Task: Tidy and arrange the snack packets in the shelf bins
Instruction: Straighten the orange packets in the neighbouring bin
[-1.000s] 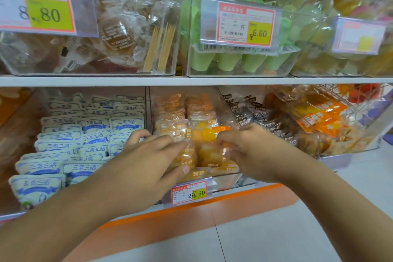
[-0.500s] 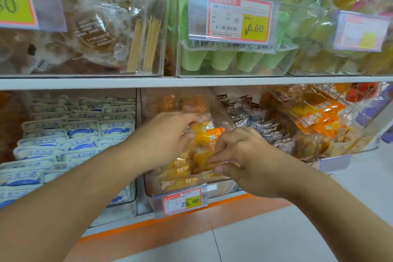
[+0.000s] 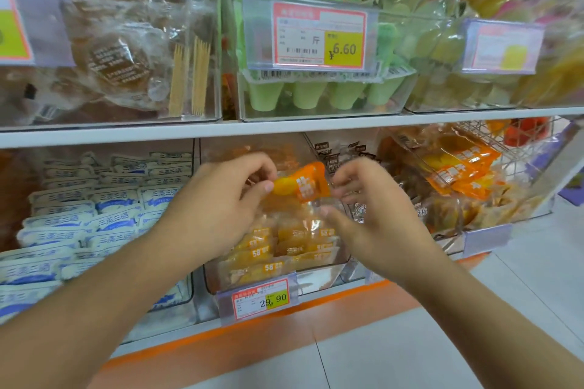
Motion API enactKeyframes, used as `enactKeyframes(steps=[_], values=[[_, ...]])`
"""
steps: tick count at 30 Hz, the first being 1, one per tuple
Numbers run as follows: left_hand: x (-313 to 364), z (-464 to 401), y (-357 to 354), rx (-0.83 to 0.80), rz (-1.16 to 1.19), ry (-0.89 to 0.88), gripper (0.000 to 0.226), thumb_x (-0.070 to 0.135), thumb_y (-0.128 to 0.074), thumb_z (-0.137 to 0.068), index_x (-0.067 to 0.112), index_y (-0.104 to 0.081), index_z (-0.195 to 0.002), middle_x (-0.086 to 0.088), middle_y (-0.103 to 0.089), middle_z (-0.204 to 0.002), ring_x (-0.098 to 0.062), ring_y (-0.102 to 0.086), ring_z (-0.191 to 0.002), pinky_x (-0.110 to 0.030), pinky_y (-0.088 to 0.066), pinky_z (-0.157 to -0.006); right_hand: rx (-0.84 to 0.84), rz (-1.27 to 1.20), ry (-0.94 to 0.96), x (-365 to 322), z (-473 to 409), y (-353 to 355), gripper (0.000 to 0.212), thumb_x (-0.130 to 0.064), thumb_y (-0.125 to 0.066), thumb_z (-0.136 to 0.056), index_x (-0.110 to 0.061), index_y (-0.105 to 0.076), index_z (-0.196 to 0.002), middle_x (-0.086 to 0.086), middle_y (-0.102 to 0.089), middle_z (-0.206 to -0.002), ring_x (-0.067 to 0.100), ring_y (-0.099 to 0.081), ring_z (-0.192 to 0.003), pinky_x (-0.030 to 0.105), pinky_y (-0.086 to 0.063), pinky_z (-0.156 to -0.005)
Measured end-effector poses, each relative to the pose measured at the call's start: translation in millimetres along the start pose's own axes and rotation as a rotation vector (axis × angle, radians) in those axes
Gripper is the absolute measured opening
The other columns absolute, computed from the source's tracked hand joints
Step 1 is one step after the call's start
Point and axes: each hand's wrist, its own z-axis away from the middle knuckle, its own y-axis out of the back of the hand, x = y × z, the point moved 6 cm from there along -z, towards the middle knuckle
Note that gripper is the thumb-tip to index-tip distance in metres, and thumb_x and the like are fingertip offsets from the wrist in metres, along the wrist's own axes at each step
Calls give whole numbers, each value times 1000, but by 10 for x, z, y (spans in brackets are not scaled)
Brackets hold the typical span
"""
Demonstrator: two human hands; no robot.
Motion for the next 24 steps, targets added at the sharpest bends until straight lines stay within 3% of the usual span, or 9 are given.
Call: enactKeyframes(steps=[3, 4, 6, 8, 10, 13, 16, 19, 24], values=[[278, 214, 116, 37, -29, -149, 7, 37, -60, -99, 41, -63, -103, 22, -68, -90, 2, -62, -85, -30, -53, -73, -5, 28, 59, -152, -30, 48, 63, -26, -85, -86, -35, -53, -141, -12, -56, -129, 4, -60, -110, 23, -51, -93], [357, 268, 139, 56, 4, -190, 8, 36, -62, -98, 40, -66, -103, 23, -68, -94, 2, -63, -90, -25, -51, -75, -15, 46, 93, -201, -23, 46, 57, -22, -84, -87, -35, -60, -137, -14, -62, -122, 4, -62, -104, 24, -52, -90], [424, 328, 190, 96, 159, -188, 11, 35, -70, -94, 38, -69, -104, 25, -70, -98, 4, -64, -95, -17, -48, -78, 24, 22, 85, -233, -4, 87, 30, -15, -80, -88, -33, -76, -112, -15, -72, -93, 6, -65, -84, 28, -54, -79], [360, 329, 211, 93, 332, -101, 22, 37, -78, -87, 40, -68, -105, 22, -71, -102, -1, -67, -97, -25, -52, -82, 77, -94, -18, -181, 14, 133, 21, -10, -79, -88, -30, -79, -95, -9, -73, -78, 11, -66, -74, 30, -55, -71], [277, 307, 201, 66, 376, -38, 26, 34, -82, -85, 42, -67, -105, 20, -71, -103, -4, -68, -97, -37, -57, -85, 80, -269, -125, -107, 22, 133, 20, -8, -80, -89, -28, -80, -92, -3, -77, -79, 14, -71, -74, 36, -59, -73], [216, 310, 164, 52, 366, 5, 21, 25, -78, -88, 39, -69, -100, 18, -73, -97, -3, -70, -94, -38, -59, -88, -39, -304, -162, -61, 23, 41, 8, -18, -80, -90, -26, -81, -93, 3, -78, -83, 25, -75, -80, 48, -61, -78], [274, 330, 160, 76, 205, -55, 18, 33, -73, -90, 44, -69, -104, 22, -71, -90, -3, -69, -83, -30, -58, -77, -85, -121, -122, -43, 50, 30, 11, -28, -81, -88, -29, -79, -99, -7, -75, -93, 9, -66, -88, 32, -54, -83], [358, 339, 112, 46, 61, -106, 21, 36, -71, -93, 47, -68, -111, 29, -66, -80, 7, -62, -80, -14, -46, -67, -112, -26, -70, -68, 43, 66, 20, -23, -84, -85, -28, -72, -100, -12, -72, -99, 4, -64, -100, 21, -46, -86], [286, 369, -250, -134, -28, -95, 33, 42, -67, -95, 56, -55, -122, 17, -71, -84, 1, -62, -79, -32, -54, -72, -159, -50, -19, -122, 74, 33, 40, -17, -83, -83, -38, -70, -115, -15, -74, -101, 5, -67, -104, 15, -45, -89]])
